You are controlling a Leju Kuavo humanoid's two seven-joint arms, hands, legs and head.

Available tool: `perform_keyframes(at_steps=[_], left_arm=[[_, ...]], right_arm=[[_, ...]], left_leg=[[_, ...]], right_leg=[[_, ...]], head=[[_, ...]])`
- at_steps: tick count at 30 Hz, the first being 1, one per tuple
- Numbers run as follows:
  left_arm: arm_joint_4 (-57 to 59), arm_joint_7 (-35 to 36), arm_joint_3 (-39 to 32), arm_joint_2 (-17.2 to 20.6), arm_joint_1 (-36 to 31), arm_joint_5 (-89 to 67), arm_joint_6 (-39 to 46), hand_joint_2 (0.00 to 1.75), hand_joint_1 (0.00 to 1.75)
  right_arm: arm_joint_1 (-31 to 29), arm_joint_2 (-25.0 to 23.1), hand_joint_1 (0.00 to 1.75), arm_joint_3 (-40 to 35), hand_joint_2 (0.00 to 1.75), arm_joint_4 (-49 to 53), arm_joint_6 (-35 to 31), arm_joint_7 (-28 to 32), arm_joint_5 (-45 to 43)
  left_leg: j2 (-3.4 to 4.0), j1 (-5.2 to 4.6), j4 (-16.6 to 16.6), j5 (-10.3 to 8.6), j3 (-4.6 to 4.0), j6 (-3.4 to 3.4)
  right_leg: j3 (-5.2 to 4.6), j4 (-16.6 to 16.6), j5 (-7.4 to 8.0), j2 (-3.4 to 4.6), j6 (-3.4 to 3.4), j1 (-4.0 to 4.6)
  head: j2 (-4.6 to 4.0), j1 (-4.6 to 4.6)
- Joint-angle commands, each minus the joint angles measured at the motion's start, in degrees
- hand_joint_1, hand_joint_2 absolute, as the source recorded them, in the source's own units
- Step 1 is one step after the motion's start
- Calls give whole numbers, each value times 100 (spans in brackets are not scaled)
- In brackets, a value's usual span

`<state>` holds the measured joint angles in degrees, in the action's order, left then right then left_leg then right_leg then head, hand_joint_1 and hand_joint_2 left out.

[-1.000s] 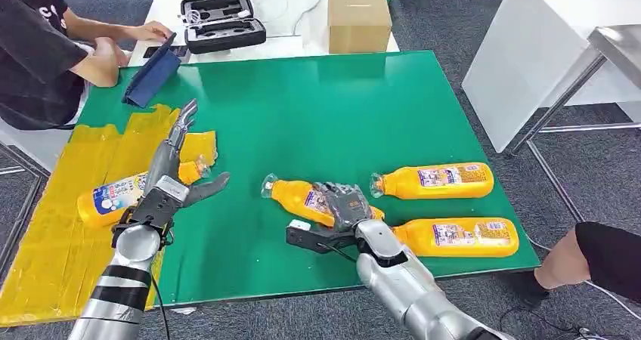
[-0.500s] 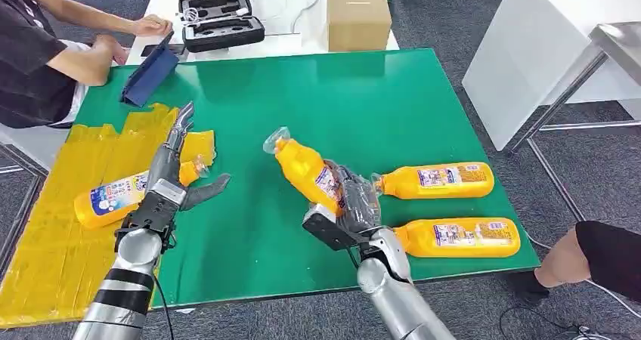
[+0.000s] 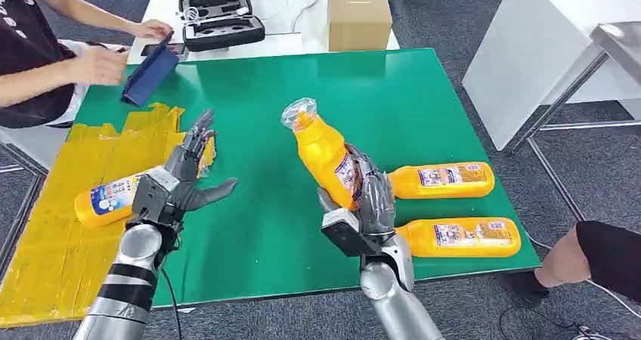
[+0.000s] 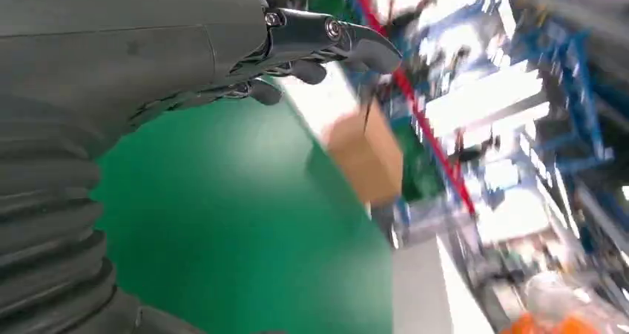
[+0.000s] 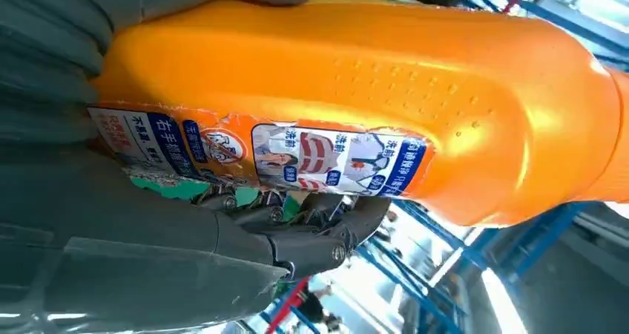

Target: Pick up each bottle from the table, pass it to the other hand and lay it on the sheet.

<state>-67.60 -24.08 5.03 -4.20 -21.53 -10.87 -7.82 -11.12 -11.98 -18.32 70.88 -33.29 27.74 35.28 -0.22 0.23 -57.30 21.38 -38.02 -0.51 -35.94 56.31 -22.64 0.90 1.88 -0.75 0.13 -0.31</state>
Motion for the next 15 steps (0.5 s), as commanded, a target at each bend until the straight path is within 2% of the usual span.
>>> perform_keyframes(at_steps=[1, 7, 8, 10, 15], left_arm=[[1087, 14, 388, 351, -514, 1296, -1653, 175, 0], [325, 267, 1007, 482, -342, 1880, -1800, 175, 0], [209, 307, 1082, 482, -306, 1948, -1802, 175, 0], [17, 328, 1229, 486, -242, 2016, -1757, 175, 0], [-60, 353, 1368, 480, -222, 2028, -1694, 175, 0]], right_arm=[[-71, -73, 175, -124, 175, 26, -392, 54, 291], [-54, -55, 175, -274, 175, -48, -655, -29, 615], [-41, -74, 175, -243, 175, -38, -671, -42, 732], [-7, -168, 175, -84, 175, -12, -671, -53, 1046], [-40, -243, 175, 21, 175, -82, -671, -42, 1223]], left_leg=[[3, 2, 3, 12, 36, 5], [-5, 1, 2, 4, 12, 3], [-3, 4, -2, 14, 29, 4], [-1, 2, -1, 7, 11, 2], [1, 0, 2, 8, 16, 3]], right_leg=[[35, -2, -11, -6, -9, 4], [13, -1, -6, -10, -5, 2], [30, 0, -14, -11, -8, 6], [13, 1, -7, -6, -5, 3], [19, -1, -8, -5, -6, 1]], head=[[0, 0], [0, 2], [0, 0], [0, 2], [0, 0]])
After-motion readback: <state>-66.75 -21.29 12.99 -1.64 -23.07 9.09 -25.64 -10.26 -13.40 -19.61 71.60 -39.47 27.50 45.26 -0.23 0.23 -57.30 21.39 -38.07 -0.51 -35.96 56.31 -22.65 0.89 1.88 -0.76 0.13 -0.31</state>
